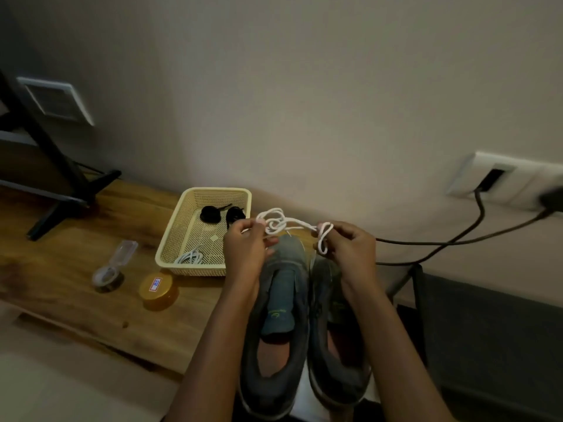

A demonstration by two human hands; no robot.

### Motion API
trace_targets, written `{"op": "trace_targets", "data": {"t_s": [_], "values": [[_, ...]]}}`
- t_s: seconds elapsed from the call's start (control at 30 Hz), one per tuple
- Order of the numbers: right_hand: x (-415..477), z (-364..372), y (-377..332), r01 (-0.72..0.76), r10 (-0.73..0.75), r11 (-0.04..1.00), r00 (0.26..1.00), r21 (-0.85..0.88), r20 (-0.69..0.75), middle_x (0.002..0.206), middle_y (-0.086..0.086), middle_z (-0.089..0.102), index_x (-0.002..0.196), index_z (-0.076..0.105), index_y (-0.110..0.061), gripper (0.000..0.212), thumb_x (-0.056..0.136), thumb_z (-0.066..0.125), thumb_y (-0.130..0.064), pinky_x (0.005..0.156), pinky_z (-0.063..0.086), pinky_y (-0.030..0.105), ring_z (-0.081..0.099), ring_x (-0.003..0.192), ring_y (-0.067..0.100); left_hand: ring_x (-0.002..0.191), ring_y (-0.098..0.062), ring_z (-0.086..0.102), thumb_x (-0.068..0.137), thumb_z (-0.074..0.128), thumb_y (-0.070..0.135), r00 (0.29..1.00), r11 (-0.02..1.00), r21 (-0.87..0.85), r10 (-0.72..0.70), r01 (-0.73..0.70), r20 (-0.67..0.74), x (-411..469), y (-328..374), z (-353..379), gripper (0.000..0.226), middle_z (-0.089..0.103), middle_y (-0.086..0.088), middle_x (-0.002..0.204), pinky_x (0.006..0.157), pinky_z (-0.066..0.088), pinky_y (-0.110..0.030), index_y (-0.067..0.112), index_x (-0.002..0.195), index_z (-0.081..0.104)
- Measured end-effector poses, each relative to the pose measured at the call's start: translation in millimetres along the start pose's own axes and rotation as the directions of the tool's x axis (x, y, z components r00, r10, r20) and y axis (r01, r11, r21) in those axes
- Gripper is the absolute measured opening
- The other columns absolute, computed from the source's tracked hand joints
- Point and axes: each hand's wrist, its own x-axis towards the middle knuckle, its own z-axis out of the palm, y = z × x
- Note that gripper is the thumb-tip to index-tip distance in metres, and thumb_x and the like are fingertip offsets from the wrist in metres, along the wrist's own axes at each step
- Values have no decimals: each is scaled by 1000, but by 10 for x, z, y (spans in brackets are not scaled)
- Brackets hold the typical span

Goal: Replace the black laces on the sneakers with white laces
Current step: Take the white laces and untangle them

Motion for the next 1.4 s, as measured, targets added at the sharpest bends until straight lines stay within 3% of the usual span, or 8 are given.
{"op": "trace_targets", "data": {"t_s": [0.2,0.37,0.47,0.63,0.83,1.07,1.27,1.4], "values": [[50,-79,-111,-172,195,927,980,334,-34,47,-1,51,76,65,-3,17,87,54,3,40,38,15,43,38,7,71,-15,65,97,40,16,990,928,-351,-142,128,-14,-57,107,44,20,66,-7,84,62,53,-23,10,99,58],[138,-250,-148,-249,322,819,945,517,-54,39,-4,38,75,59,-8,16,87,50,-4,36,28,13,27,29,6,58,-9,66,97,48,20,986,922,-383,-108,53,-123,-66,120,39,21,67,3,64,54,55,-23,14,79,59],[146,-312,-175,-197,344,745,932,637,-114,40,-2,45,76,54,-8,17,88,44,-3,38,33,14,34,31,7,74,-10,65,99,47,27,973,943,-332,-94,20,-210,-28,75,0,23,65,3,82,60,50,-23,15,85,61],[146,-314,-155,-181,367,734,916,655,-159,57,4,56,69,53,-11,20,88,47,-10,45,44,17,49,41,11,80,-12,61,98,42,18,948,927,-370,-162,51,-274,-19,90,-20,30,61,2,80,58,47,-21,16,72,57],[179,-327,-95,-197,436,708,877,678,-201,59,1,47,61,45,-13,26,87,49,-12,47,42,19,45,50,12,74,-13,52,97,46,23,908,777,-609,-359,161,-218,-2,150,-100,24,53,-1,81,61,45,-22,15,74,47],[135,-330,-172,-247,414,521,910,817,11,42,-4,41,58,35,-17,36,94,37,-18,44,34,17,38,37,8,68,-10,48,98,48,22,904,618,-761,-416,197,-103,37,177,-162,22,52,-1,83,58,43,-21,14,78,52],[87,-290,-219,-250,278,654,957,714,80,88,15,70,81,57,-5,35,96,34,-26,36,29,13,37,35,10,91,-30,65,103,37,20,946,589,-787,-324,186,-19,16,186,-156,29,63,-12,103,73,55,-37,5,127,42],[116,-251,-161,-96,173,938,963,334,-209,65,8,62,64,58,-8,33,92,49,-21,44,40,21,49,46,12,96,-33,64,98,45,12,966,651,-727,-251,219,66,15,241,-162,44,55,-11,128,79,54,-45,11,140,35]]}}
